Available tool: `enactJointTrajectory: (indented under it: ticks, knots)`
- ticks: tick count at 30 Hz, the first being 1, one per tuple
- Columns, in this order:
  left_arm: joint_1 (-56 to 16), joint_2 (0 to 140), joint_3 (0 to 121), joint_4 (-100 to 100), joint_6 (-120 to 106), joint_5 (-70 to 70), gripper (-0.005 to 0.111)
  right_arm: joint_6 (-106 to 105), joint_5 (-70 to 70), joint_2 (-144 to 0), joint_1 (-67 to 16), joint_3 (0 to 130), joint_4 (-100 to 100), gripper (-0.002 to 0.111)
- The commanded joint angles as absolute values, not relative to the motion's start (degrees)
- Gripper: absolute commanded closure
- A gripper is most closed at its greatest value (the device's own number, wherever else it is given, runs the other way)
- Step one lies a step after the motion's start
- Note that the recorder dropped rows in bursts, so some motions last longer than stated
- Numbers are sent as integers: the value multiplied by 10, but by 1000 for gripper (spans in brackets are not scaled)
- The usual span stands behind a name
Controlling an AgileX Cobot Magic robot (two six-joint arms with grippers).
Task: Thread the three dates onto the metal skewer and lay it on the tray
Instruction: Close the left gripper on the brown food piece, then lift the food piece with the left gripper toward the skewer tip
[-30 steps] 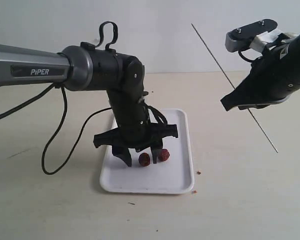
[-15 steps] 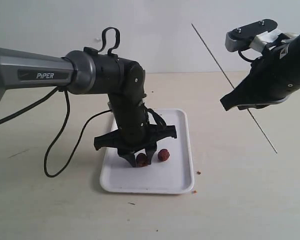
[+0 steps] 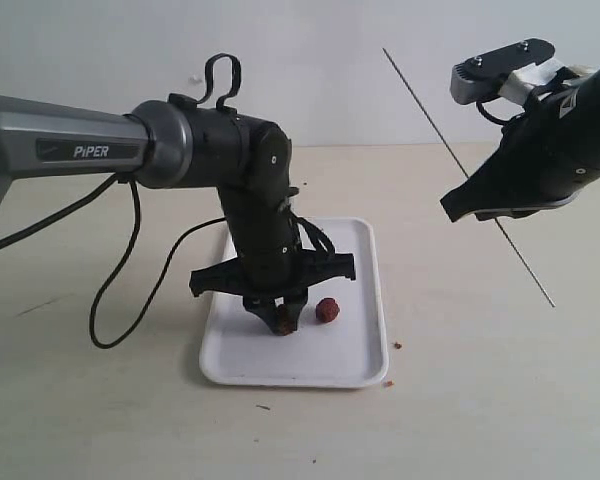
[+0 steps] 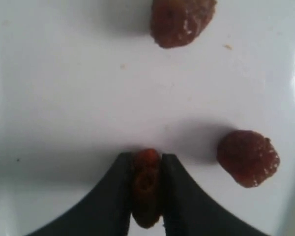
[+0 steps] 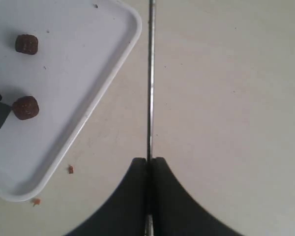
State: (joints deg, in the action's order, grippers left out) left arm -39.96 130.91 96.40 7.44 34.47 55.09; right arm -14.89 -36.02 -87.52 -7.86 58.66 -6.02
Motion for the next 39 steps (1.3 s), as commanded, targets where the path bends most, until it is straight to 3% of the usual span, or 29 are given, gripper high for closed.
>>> enactJointTrajectory:
  ticks: [1,12,27,39]
  knots:
    - [-400,1316,962,79,321,556,92,-153,-356,-874,-76,592,-61,108]
    - [-326,1264,962,196,177,537,92,-161,-362,-874,-77,592,-111,108]
    - [-162,1207,962,488,-63,516,88,-503,-385,-941,-95,519,-515,108]
    - [-142,1207,962,589,-133,507,88,-577,-420,-959,-127,489,-569,108]
